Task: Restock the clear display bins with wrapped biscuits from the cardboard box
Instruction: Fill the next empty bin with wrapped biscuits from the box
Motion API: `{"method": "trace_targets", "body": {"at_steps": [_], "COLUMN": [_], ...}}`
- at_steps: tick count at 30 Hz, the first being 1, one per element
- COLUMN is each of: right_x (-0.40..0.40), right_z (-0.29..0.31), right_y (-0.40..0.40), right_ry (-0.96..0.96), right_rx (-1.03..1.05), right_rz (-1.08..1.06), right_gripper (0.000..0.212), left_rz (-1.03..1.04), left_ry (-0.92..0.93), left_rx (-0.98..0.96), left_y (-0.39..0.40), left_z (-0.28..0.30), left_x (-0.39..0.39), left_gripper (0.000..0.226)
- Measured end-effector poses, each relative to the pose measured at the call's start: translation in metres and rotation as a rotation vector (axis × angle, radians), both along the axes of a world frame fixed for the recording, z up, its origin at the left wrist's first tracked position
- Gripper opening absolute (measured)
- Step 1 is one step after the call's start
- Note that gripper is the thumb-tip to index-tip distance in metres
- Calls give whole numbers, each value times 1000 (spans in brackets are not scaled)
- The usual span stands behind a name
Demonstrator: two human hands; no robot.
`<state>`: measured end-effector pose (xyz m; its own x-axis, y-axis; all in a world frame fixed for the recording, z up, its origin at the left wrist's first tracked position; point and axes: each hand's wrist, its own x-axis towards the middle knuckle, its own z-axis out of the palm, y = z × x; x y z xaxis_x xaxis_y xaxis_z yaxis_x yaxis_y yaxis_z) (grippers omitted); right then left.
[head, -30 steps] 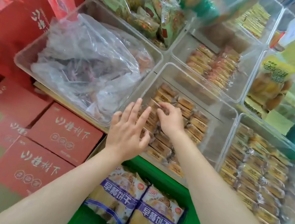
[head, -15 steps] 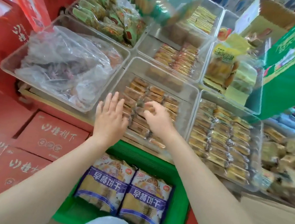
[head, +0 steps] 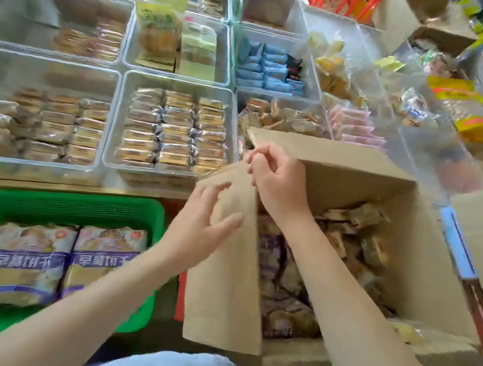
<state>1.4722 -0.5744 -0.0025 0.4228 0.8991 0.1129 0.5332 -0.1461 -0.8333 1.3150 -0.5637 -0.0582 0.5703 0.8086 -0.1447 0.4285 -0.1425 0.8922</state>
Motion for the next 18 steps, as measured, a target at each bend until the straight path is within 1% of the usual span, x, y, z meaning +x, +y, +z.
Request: {"method": "trace_targets", "body": {"at_steps": [2, 3, 5, 7, 9, 11, 13, 16, 18], "right_x": [46, 65, 98, 122, 135, 138, 132, 115, 101], "right_z": [-10, -19, -39, -65, -96, -124, -145, -170, -189], "right_y": [-25, -35, -49, -53, -46, -36, -24, -7, 0], "right_ry": [-10, -9, -11, -15, 25, 97, 159, 241, 356], "right_rx": [-50, -110, -260, -422, -545, -667, -744, -798, -874], "right_rz": [-44, -47, -7, 50, 73, 98, 152, 190, 173], "right_gripper": [20, 21, 22, 20, 24, 27, 29, 29, 34], "left_rz": [63, 85, 163, 256, 285, 297, 312, 346, 368], "left_ry": [-13, -13, -63, -81, -51, -25, 6, 60, 60], "left_rx": [-90, -134, -228, -289, -277, -253, -237, -202, -179], "left_y": [-25, -34, -45, -49, -49, -49, -49, -50, -51], "left_z": [-1, -2, -12, -20, -20, -17, -15, -16, -16], "left_x": [39, 56, 80, 89, 87, 83, 84, 88, 89], "left_gripper": [84, 91, 95, 87, 73, 68, 64, 50, 53]}}
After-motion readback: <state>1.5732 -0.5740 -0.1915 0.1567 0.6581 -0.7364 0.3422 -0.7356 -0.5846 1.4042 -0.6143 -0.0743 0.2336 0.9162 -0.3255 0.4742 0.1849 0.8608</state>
